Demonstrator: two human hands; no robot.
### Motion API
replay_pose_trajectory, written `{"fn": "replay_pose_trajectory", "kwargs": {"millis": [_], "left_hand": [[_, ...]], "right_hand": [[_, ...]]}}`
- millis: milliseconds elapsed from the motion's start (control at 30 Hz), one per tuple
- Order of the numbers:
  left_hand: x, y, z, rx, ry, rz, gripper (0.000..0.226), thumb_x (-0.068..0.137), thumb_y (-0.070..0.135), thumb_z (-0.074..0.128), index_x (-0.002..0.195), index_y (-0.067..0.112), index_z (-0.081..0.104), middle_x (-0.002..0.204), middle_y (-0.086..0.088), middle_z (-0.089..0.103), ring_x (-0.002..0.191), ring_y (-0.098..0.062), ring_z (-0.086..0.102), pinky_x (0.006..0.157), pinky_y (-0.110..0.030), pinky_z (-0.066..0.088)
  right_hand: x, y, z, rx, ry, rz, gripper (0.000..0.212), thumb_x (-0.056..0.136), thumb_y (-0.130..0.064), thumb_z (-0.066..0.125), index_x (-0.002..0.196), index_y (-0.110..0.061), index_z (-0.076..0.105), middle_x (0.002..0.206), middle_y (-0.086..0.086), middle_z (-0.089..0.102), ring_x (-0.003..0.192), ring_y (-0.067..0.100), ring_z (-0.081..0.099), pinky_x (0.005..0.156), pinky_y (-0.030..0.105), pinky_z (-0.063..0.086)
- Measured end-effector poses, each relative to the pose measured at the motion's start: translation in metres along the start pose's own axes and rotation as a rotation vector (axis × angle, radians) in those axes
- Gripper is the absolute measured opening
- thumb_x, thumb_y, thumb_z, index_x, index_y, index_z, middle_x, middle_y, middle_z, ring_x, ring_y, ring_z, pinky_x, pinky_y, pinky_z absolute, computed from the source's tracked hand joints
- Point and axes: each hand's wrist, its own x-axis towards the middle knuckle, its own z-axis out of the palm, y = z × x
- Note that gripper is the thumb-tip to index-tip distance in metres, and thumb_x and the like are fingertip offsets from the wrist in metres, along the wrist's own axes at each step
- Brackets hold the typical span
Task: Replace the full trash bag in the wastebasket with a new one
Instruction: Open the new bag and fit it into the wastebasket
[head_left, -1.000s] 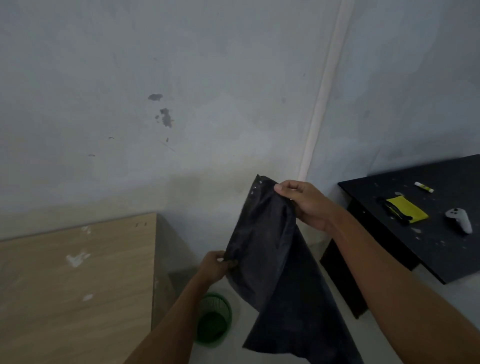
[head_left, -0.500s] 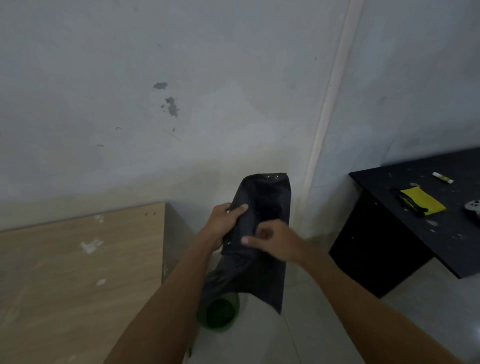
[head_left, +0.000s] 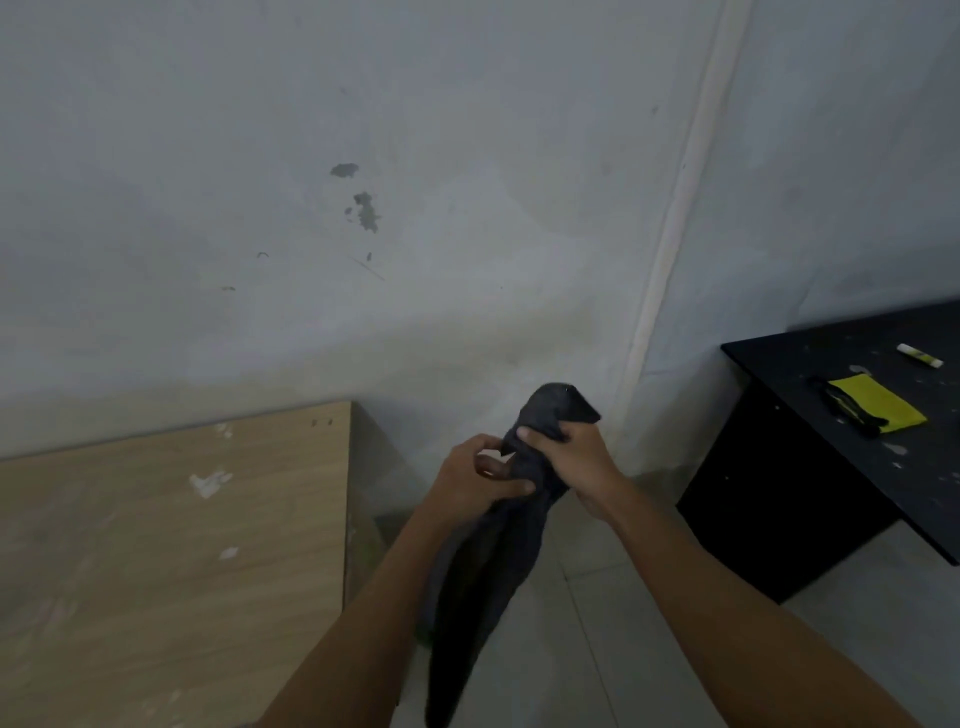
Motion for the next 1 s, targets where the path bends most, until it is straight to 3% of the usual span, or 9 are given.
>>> {"fn": "replay_pose_trajectory", "kwargs": {"millis": [133, 267, 400, 500, 667, 767, 833, 933, 1000], "left_hand": [[0.000, -0.005, -0.001, -0.002, 0.113, -0.007, 0.028, 0.083, 0.009, 0.085, 0.106, 0.018, 0.072, 0.074, -0.011, 0.077, 0.066, -0.017, 0.072, 0.072, -0.037, 0.062], [0.007, -0.009, -0.003, 0.017, 0.223, -0.035, 0.017, 0.098, 0.005, 0.064, 0.088, 0.012, 0.077, 0.086, -0.014, 0.077, 0.081, -0.028, 0.073, 0.084, -0.053, 0.062], [0.006, -0.010, -0.008, 0.099, 0.376, -0.080, 0.026, 0.107, 0.016, 0.047, 0.110, 0.005, 0.070, 0.111, -0.011, 0.070, 0.101, -0.026, 0.065, 0.081, -0.032, 0.047], [0.001, -0.026, -0.017, 0.234, 0.259, -0.076, 0.040, 0.090, 0.047, 0.075, 0.112, 0.016, 0.062, 0.106, 0.002, 0.064, 0.099, -0.018, 0.063, 0.083, -0.032, 0.049], [0.006, -0.073, -0.034, 0.660, 0.266, -0.093, 0.013, 0.079, 0.005, 0.062, 0.090, 0.012, 0.058, 0.098, -0.018, 0.066, 0.095, -0.040, 0.065, 0.070, -0.032, 0.041], [0.005, -0.074, -0.033, 0.628, 0.356, -0.146, 0.011, 0.087, 0.005, 0.061, 0.096, 0.002, 0.066, 0.100, -0.025, 0.069, 0.097, -0.045, 0.066, 0.073, -0.039, 0.045], [0.008, -0.066, -0.024, 0.525, 0.334, -0.218, 0.018, 0.094, 0.006, 0.058, 0.107, -0.002, 0.067, 0.108, -0.027, 0.070, 0.105, -0.043, 0.066, 0.083, -0.042, 0.049], [0.011, -0.040, -0.005, 0.256, 0.295, -0.245, 0.026, 0.103, 0.018, 0.053, 0.117, 0.003, 0.069, 0.114, -0.016, 0.072, 0.110, -0.033, 0.067, 0.092, -0.037, 0.052], [0.008, -0.020, 0.010, 0.053, 0.256, -0.259, 0.025, 0.105, 0.028, 0.055, 0.109, 0.010, 0.072, 0.101, -0.006, 0.074, 0.097, -0.023, 0.069, 0.079, -0.028, 0.054]], "right_hand": [[0.002, -0.003, -0.005, 0.262, -0.086, 0.144, 0.036, 0.079, -0.036, 0.088, 0.104, -0.011, 0.078, 0.101, 0.011, 0.080, 0.094, 0.031, 0.077, 0.087, 0.057, 0.061], [0.001, 0.009, -0.014, 0.150, -0.286, 0.138, 0.078, 0.061, -0.001, 0.096, 0.130, -0.016, 0.062, 0.115, 0.012, 0.076, 0.105, 0.029, 0.074, 0.091, 0.051, 0.061], [0.007, 0.024, -0.028, -0.232, -0.184, 0.112, 0.046, 0.076, 0.000, 0.078, 0.120, -0.011, 0.068, 0.099, 0.007, 0.075, 0.091, 0.030, 0.073, 0.080, 0.043, 0.062], [0.012, 0.043, -0.040, -0.559, 0.035, 0.008, 0.017, 0.089, -0.007, 0.065, 0.106, -0.007, 0.068, 0.092, 0.005, 0.066, 0.093, 0.033, 0.067, 0.070, 0.031, 0.045], [0.028, 0.078, -0.066, -0.816, 0.160, 0.008, 0.046, 0.088, 0.009, 0.054, 0.130, -0.008, 0.056, 0.124, 0.020, 0.057, 0.110, 0.038, 0.057, 0.083, 0.036, 0.046], [0.025, 0.074, -0.071, -0.921, 0.195, -0.005, 0.053, 0.088, 0.004, 0.060, 0.136, -0.015, 0.048, 0.128, 0.018, 0.050, 0.114, 0.038, 0.050, 0.089, 0.046, 0.048], [0.011, 0.065, -0.060, -0.942, 0.264, -0.200, 0.059, 0.075, -0.005, 0.074, 0.127, -0.019, 0.050, 0.120, 0.015, 0.049, 0.106, 0.036, 0.050, 0.086, 0.045, 0.049], [-0.029, 0.078, -0.015, -0.713, 0.057, -0.682, 0.031, 0.076, -0.012, 0.074, 0.103, -0.015, 0.058, 0.101, 0.008, 0.054, 0.092, 0.028, 0.054, 0.081, 0.038, 0.048], [-0.049, 0.100, 0.018, -0.587, -0.217, -0.647, 0.018, 0.088, -0.010, 0.065, 0.106, -0.012, 0.064, 0.102, 0.005, 0.061, 0.093, 0.025, 0.061, 0.084, 0.035, 0.052]]}}
